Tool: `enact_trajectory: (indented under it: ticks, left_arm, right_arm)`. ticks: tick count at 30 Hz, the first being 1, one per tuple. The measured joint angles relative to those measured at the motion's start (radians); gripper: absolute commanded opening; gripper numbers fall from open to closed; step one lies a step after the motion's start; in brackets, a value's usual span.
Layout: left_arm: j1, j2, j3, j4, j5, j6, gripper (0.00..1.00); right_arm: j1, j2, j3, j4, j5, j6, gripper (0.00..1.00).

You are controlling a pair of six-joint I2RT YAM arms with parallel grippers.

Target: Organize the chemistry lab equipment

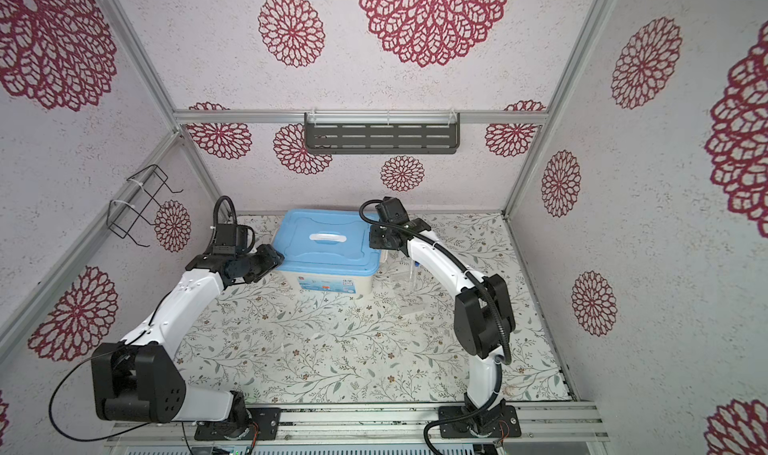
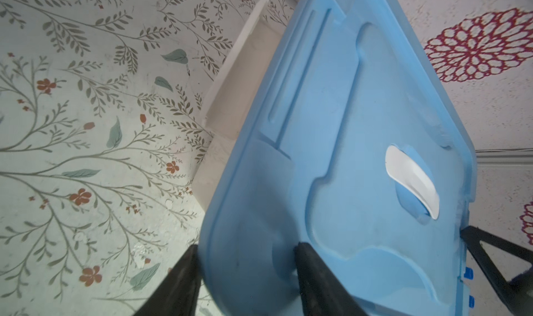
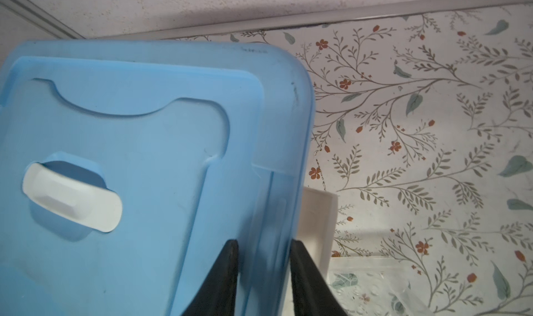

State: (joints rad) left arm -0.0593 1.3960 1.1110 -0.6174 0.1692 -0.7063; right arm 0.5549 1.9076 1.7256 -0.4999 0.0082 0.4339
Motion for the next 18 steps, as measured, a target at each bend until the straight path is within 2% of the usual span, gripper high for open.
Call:
enact_trajectory:
  ticks: [6,11,14,18]
  left_arm:
    - [0.027,-0.132,-0.063,-0.113,0.036,-0.003,0.7]
    - [0.141,-0.207,-0.082,-0.189,0.113,0.004,0.76]
    - [0.197,-0.21,-0.082,-0.188,0.166,0.008,0.78]
    - [0.214,-0.17,-0.076,-0.156,0.255,0.023,0.83]
  right_arm:
    - [0.001,0.043,0.035,0.043,-0.048,-0.082,0.34]
    - [0.0,0.052,0.04,0.065,-0.071,-0.165,0.36]
    - [-0.001,0.057,0.045,0.068,-0.088,-0.188,0.46]
    - [0.0,0.075,0.073,0.057,-0.098,-0.211,0.58]
